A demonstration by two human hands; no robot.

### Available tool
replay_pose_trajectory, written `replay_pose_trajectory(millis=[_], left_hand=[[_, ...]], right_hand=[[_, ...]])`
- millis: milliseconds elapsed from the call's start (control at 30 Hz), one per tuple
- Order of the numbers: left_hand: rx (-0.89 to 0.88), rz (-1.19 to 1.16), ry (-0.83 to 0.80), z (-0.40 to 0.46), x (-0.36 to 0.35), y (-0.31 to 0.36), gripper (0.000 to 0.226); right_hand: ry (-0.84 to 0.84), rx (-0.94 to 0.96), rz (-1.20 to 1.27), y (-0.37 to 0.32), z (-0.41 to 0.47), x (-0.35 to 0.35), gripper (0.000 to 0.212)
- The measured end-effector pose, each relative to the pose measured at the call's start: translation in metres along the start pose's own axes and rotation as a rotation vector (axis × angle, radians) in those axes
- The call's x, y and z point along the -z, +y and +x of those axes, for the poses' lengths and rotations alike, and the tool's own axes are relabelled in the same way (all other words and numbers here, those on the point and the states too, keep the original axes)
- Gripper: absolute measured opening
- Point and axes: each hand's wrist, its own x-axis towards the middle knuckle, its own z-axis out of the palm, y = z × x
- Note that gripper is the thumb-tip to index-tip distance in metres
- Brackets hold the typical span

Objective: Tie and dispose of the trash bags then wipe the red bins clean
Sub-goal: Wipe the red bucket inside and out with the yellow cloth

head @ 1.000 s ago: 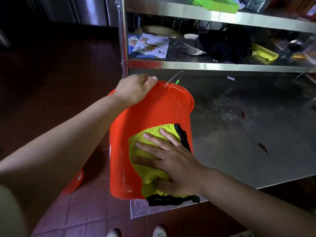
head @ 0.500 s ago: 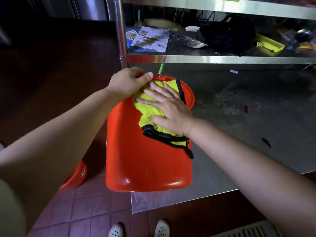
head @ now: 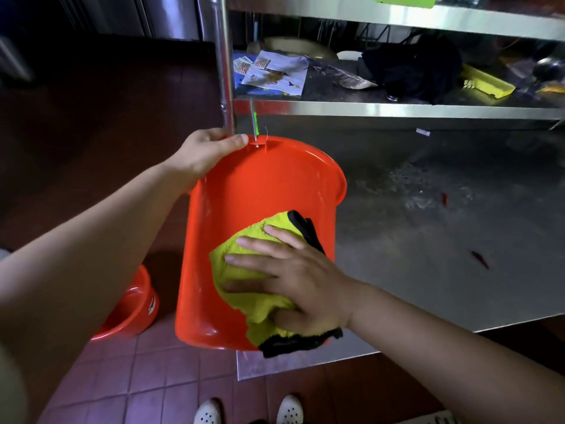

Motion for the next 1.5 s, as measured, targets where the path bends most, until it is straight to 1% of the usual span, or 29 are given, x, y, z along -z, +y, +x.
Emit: replay_pose_trajectory(millis=[100, 167, 233, 267, 333, 367, 400, 433, 467, 500, 533, 567, 600, 633, 667, 700, 733, 767, 833, 933, 1033, 1133, 1233, 1300, 1367, 1500], left_hand=[[-0.022, -0.049, -0.018, 0.001, -0.004, -0.002, 0.032], [-0.019, -0.055, -0.001, 0.005, -0.008, -0.004, 0.036], [0.001, -0.048, 0.025, 0.007, -0.009, -0.009, 0.043], [0.017, -0.042, 0.040, 0.006, -0.009, -0.013, 0.044], [0.045, -0.006, 0.089, 0.004, -0.009, -0.019, 0.046], [0.053, 0.040, 0.153, 0.001, -0.011, -0.021, 0.046], [0.054, 0.123, 0.270, -0.001, -0.011, -0.022, 0.046], [0.027, 0.261, 0.440, -0.003, -0.012, -0.022, 0.046], [-0.055, 0.430, 0.588, -0.005, -0.011, -0.017, 0.047], [-0.183, 0.581, 0.657, -0.006, -0.012, -0.008, 0.048], [-0.316, 0.674, 0.611, -0.003, -0.012, 0.002, 0.047], [-0.414, 0.684, 0.461, 0.001, -0.013, 0.015, 0.043], [-0.423, 0.621, 0.268, 0.004, -0.017, 0.027, 0.039], [-0.346, 0.563, 0.083, 0.006, -0.022, 0.036, 0.038], [-0.231, 0.581, -0.042, 0.009, -0.029, 0.041, 0.041], [-0.149, 0.698, -0.109, 0.013, -0.034, 0.043, 0.046], [-0.104, 0.810, -0.139, 0.016, -0.038, 0.044, 0.049], [-0.098, 0.891, -0.157, 0.017, -0.040, 0.045, 0.052], [-0.076, 0.934, -0.175, 0.017, -0.036, 0.044, 0.054], [-0.029, 0.860, -0.150, 0.015, -0.025, 0.038, 0.055], [-0.031, 0.835, -0.093, 0.010, -0.018, 0.032, 0.054], [-0.004, 0.720, -0.027, 0.002, -0.008, 0.026, 0.054], [0.022, 0.548, -0.030, -0.007, 0.008, 0.018, 0.053], [0.034, 0.417, -0.041, -0.011, 0.021, 0.012, 0.050], [0.046, 0.314, -0.022, -0.016, 0.030, 0.007, 0.047], [0.080, 0.222, 0.026, -0.022, 0.046, -0.013, 0.051]], right_hand=[[-0.004, -0.026, -0.028, 0.033, 0.019, 0.015, 0.059], [0.030, -0.133, -0.055, 0.062, 0.029, 0.030, 0.061], [0.074, -0.263, 0.005, 0.087, 0.034, 0.045, 0.058], [0.084, -0.297, 0.038, 0.094, 0.036, 0.048, 0.058], [0.069, -0.303, 0.043, 0.096, 0.043, 0.048, 0.059], [0.059, -0.301, 0.034, 0.094, 0.047, 0.047, 0.059], [0.050, -0.305, 0.032, 0.091, 0.049, 0.046, 0.059], [0.045, -0.313, 0.034, 0.089, 0.052, 0.045, 0.059], [0.042, -0.325, 0.035, 0.087, 0.053, 0.045, 0.058], [0.037, -0.340, 0.031, 0.085, 0.055, 0.045, 0.057], [0.028, -0.355, 0.018, 0.082, 0.056, 0.046, 0.056], [0.022, -0.363, -0.008, 0.080, 0.058, 0.046, 0.056], [0.019, -0.363, -0.042, 0.076, 0.059, 0.045, 0.056], [0.018, -0.358, -0.073, 0.073, 0.060, 0.044, 0.057], [0.017, -0.354, -0.095, 0.068, 0.060, 0.043, 0.059], [0.015, -0.353, -0.111, 0.064, 0.059, 0.042, 0.060], [0.016, -0.352, -0.115, 0.059, 0.055, 0.041, 0.061], [0.021, -0.347, -0.109, 0.053, 0.050, 0.039, 0.062], [0.024, -0.316, -0.082, 0.037, 0.036, 0.033, 0.062], [0.027, -0.230, -0.052, 0.008, 0.014, 0.019, 0.061], [0.045, -0.157, -0.006, -0.019, -0.005, 0.005, 0.058], [0.026, -0.072, 0.006, -0.030, -0.007, -0.002, 0.059], [-0.014, -0.013, 0.028, -0.019, 0.013, 0.003, 0.063], [-0.012, -0.040, 0.024, -0.001, 0.033, 0.008, 0.064], [0.020, -0.108, 0.012, 0.023, 0.054, 0.016, 0.061], [0.078, -0.298, 0.081, 0.065, 0.092, 0.035, 0.055]])
